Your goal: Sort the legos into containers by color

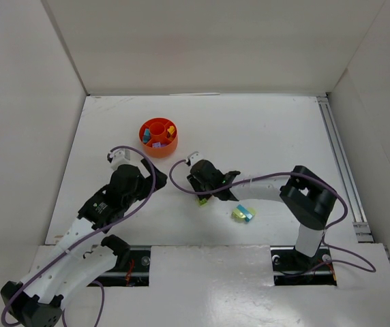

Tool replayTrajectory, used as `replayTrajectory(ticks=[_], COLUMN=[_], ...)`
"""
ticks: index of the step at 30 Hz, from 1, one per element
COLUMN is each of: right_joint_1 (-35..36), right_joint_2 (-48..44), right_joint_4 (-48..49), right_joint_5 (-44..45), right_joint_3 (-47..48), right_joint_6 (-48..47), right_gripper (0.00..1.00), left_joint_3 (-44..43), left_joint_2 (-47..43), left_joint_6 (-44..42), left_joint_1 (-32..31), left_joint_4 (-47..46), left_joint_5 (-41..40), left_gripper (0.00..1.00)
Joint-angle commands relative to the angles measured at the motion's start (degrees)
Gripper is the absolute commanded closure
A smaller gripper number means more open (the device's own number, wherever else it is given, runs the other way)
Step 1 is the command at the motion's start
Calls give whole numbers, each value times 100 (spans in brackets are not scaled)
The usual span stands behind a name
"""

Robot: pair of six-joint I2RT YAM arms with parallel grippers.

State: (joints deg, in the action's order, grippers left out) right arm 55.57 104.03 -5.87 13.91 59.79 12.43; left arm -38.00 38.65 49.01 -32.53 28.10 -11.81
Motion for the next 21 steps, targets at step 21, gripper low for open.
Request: replayTrajectory(ticks=[21], right_joint_1=[-951], right_joint_2=[117], right_joint_4=[1825], right_joint_5=[-2039], right_joint_3=[2237], right_joint_6=[-1822], right_gripper=[87], left_joint_3=[-894], left_joint_2=[432], left_joint_6=[398], left_joint_1=[212], left_joint_4=[222], left_joint_5=[-1157], left_gripper=[0])
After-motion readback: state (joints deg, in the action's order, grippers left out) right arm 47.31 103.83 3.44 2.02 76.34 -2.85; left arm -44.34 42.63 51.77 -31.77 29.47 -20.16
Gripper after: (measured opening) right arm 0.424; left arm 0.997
